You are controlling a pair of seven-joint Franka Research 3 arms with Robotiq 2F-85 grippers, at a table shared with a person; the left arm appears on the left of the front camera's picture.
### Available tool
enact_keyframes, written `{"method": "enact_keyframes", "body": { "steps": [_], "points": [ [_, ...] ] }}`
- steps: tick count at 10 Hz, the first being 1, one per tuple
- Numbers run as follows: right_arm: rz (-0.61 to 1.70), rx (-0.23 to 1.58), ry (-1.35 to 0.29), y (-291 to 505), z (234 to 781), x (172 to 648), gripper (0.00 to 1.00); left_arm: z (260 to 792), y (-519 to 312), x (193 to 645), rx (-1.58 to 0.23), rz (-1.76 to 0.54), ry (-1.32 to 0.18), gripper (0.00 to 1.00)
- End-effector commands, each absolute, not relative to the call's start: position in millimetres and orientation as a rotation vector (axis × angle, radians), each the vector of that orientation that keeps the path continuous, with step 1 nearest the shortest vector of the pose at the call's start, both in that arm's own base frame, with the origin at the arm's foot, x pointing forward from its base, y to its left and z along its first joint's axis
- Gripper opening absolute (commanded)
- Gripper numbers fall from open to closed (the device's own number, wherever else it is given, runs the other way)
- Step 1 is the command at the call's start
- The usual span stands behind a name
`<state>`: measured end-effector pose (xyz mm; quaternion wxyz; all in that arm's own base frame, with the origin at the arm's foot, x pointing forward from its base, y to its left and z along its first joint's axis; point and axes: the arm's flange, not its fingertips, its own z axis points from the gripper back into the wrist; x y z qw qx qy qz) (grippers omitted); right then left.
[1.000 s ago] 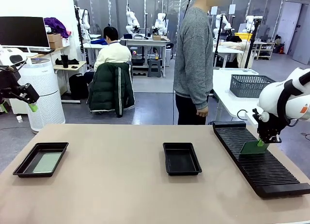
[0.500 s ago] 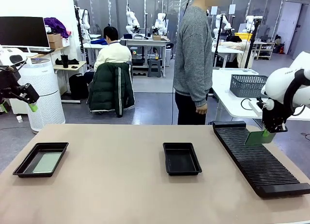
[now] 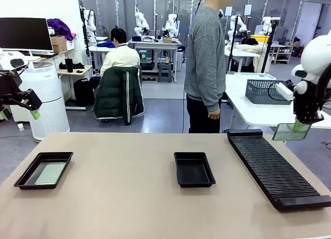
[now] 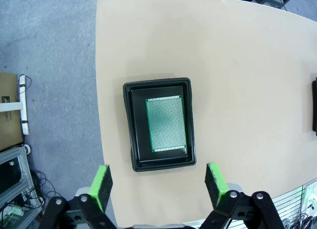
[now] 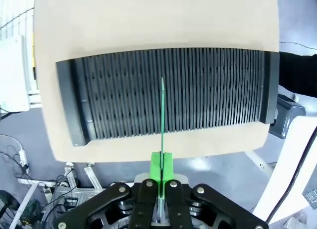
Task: Inspect and transfer BCBs to ESD trays.
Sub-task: Pick up the Blank PCB from the PCB Rack and place it in the right ESD tray.
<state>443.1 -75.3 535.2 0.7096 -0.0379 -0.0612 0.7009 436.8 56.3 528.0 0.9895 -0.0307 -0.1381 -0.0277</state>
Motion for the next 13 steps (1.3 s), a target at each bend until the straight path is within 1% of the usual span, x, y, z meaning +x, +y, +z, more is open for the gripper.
{"method": "enact_keyframes", "body": {
  "steps": [1,3,6,9,10,13],
  "points": [
    [1.527,-0.058,-0.082,-71,565,444,0.02,527,56,435,-0.059,-0.055,-0.282,1.0],
    [1.498,-0.031,-0.076,-73,596,442,0.02,527,56,435,-0.059,-0.055,-0.282,1.0],
    [1.483,0.015,-0.078,-76,626,439,0.02,527,56,435,-0.059,-0.055,-0.282,1.0],
    [1.473,0.034,-0.086,-80,633,437,0.02,527,56,435,-0.059,-0.055,-0.282,1.0],
    [1.507,-0.002,-0.077,-79,630,433,0.02,527,56,435,-0.059,-0.055,-0.282,1.0],
    [1.507,-0.002,-0.077,-79,630,433,0.02,527,56,435,-0.059,-0.055,-0.282,1.0]
  ]
}}
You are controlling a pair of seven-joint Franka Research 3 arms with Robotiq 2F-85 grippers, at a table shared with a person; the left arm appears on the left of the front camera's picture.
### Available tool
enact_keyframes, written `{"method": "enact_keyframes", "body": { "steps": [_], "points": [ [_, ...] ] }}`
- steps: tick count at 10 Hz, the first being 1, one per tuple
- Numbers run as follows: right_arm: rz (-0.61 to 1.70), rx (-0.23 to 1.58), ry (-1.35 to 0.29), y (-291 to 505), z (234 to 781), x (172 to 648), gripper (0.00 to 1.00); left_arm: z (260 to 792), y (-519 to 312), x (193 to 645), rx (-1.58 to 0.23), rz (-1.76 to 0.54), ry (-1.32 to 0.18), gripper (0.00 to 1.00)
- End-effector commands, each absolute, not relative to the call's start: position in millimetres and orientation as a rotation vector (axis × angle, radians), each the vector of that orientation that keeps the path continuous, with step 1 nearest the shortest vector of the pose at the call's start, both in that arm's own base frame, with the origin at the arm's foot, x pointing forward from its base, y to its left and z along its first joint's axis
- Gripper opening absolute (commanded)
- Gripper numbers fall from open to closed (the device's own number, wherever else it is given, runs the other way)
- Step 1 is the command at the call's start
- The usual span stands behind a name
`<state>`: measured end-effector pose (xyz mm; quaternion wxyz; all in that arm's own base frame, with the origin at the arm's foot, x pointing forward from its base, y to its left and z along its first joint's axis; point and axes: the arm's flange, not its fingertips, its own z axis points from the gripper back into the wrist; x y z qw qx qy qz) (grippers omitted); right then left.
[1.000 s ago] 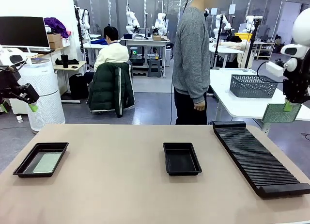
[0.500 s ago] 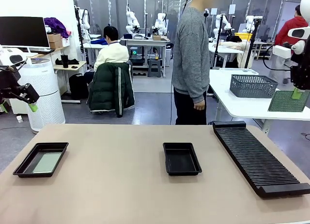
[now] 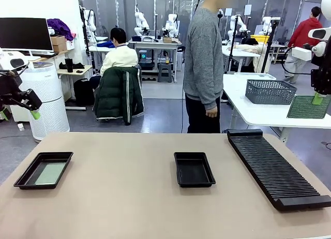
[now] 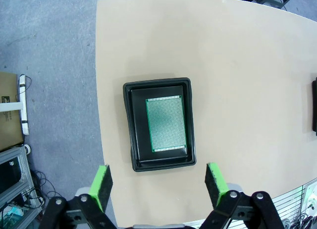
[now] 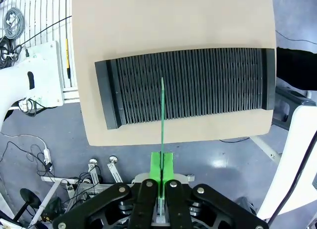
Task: Inspect and transfer BCBs to ESD trays.
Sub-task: Pick up the Blank PCB from the PCB Rack and place it in the right ESD tray.
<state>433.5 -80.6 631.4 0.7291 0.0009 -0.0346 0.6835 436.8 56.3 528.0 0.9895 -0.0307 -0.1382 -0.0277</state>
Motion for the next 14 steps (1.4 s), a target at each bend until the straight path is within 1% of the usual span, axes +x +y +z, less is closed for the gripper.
{"method": "enact_keyframes", "body": {
  "steps": [1,10,14],
  "points": [
    [1.507,-0.002,-0.077,-79,630,433,0.02,527,56,435,-0.059,-0.055,-0.282,1.0],
    [1.506,0.002,-0.076,-80,631,434,0.02,527,56,435,-0.059,-0.055,-0.282,1.0],
    [1.076,0.174,-0.088,-8,614,426,0.02,527,56,435,-0.059,-0.055,-0.282,1.0]
  ]
}}
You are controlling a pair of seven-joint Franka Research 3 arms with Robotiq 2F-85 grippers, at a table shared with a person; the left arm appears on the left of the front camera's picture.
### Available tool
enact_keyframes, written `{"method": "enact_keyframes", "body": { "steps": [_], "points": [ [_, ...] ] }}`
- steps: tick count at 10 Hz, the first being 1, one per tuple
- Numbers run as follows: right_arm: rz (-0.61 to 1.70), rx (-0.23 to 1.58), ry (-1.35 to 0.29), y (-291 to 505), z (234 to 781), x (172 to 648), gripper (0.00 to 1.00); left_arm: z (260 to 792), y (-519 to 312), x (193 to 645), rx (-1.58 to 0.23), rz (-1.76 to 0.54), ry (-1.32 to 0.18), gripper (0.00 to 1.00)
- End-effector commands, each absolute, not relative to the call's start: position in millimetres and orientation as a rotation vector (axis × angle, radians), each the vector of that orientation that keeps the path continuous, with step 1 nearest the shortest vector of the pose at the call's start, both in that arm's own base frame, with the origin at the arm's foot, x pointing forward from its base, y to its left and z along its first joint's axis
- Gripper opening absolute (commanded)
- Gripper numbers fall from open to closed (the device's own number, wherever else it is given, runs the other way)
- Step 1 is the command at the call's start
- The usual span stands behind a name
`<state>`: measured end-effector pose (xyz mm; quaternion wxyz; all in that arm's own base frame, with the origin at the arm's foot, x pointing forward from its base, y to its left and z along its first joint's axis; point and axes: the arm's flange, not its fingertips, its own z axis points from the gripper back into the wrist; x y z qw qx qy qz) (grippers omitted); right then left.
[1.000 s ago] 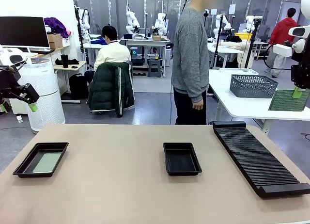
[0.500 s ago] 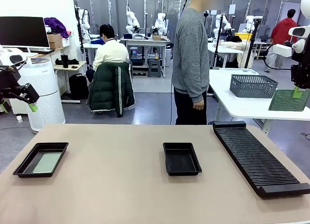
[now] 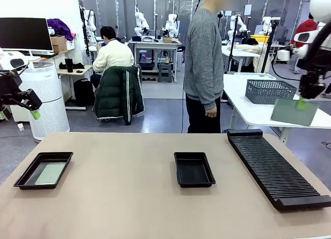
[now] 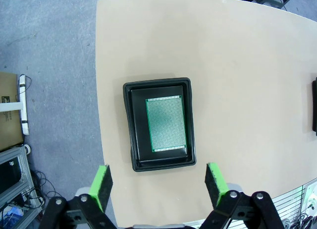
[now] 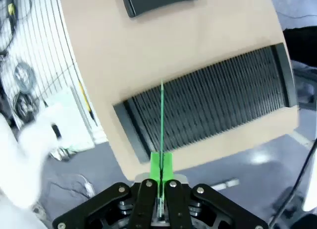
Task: Inspect and transfer BCBs to ESD trays.
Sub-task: Pick up the Blank PCB from the PCB Rack and place it in the right ESD tray.
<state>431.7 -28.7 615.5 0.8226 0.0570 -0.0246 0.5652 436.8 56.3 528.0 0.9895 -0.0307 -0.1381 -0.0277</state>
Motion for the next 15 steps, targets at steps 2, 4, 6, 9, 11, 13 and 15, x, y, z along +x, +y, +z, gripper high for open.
{"method": "enact_keyframes", "body": {
  "steps": [2,4,6,9,11,13,15],
  "points": [
    [0.863,0.277,-0.119,36,600,420,0.02,527,56,435,-0.059,-0.055,-0.282,1.0],
    [0.594,0.356,-0.132,93,580,413,0.02,527,56,435,-0.059,-0.055,-0.282,1.0],
    [0.369,0.406,-0.121,133,565,409,0.02,527,56,435,-0.059,-0.055,-0.282,1.0],
    [0.103,0.462,-0.097,171,535,400,0.02,527,56,435,-0.059,-0.055,-0.282,1.0],
    [-0.021,0.493,-0.098,184,514,399,0.02,527,56,435,-0.059,-0.055,-0.282,1.0],
    [-0.032,0.495,-0.132,196,494,404,0.02,527,56,435,-0.059,-0.055,-0.282,1.0],
    [-0.061,0.479,-0.148,202,474,410,0.02,527,56,435,-0.059,-0.055,-0.282,1.0]
  ]
}}
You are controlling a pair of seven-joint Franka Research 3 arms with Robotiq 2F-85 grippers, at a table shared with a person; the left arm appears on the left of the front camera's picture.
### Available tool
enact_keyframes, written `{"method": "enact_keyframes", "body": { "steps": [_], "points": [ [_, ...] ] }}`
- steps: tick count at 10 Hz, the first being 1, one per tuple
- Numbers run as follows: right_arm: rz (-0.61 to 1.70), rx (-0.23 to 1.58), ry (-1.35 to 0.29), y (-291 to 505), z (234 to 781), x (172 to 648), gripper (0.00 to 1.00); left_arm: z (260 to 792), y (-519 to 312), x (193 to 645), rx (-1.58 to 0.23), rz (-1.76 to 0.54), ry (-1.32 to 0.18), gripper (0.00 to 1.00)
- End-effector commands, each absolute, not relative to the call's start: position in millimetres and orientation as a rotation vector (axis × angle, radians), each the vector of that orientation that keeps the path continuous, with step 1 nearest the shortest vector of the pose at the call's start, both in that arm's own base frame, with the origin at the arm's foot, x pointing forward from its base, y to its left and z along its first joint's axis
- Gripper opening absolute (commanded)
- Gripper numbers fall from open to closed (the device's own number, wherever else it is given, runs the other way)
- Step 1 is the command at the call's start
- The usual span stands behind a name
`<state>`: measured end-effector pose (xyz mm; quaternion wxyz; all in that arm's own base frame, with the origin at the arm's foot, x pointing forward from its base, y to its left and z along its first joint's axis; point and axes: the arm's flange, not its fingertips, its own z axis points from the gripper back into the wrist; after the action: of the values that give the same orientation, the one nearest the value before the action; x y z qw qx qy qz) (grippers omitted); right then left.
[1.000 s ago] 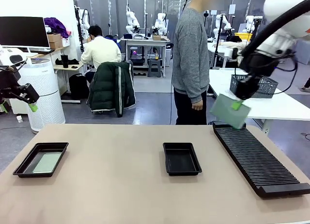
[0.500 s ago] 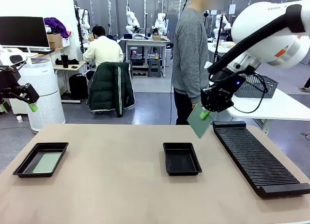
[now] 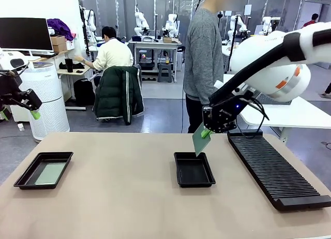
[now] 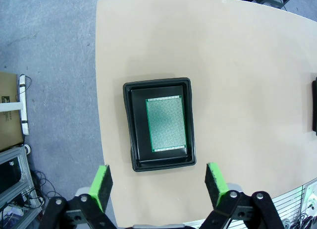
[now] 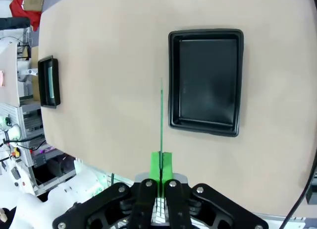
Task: Inspect and transfer BCBs to ESD trays.
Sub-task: Pick up the Blank PCB from the PCB Rack and place it in the right ESD tray.
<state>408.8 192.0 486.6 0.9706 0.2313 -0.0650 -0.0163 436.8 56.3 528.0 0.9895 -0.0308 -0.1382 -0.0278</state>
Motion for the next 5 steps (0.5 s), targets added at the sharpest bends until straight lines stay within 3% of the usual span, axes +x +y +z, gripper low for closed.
{"method": "enact_keyframes", "body": {
  "steps": [1,5],
  "points": [
    [-0.037,0.479,-0.155,202,465,415,0.02,527,56,435,-0.059,-0.055,-0.282,1.0],
    [-0.003,0.5,-0.162,207,428,440,0.02,527,56,435,-0.059,-0.055,-0.282,1.0]
  ]
}}
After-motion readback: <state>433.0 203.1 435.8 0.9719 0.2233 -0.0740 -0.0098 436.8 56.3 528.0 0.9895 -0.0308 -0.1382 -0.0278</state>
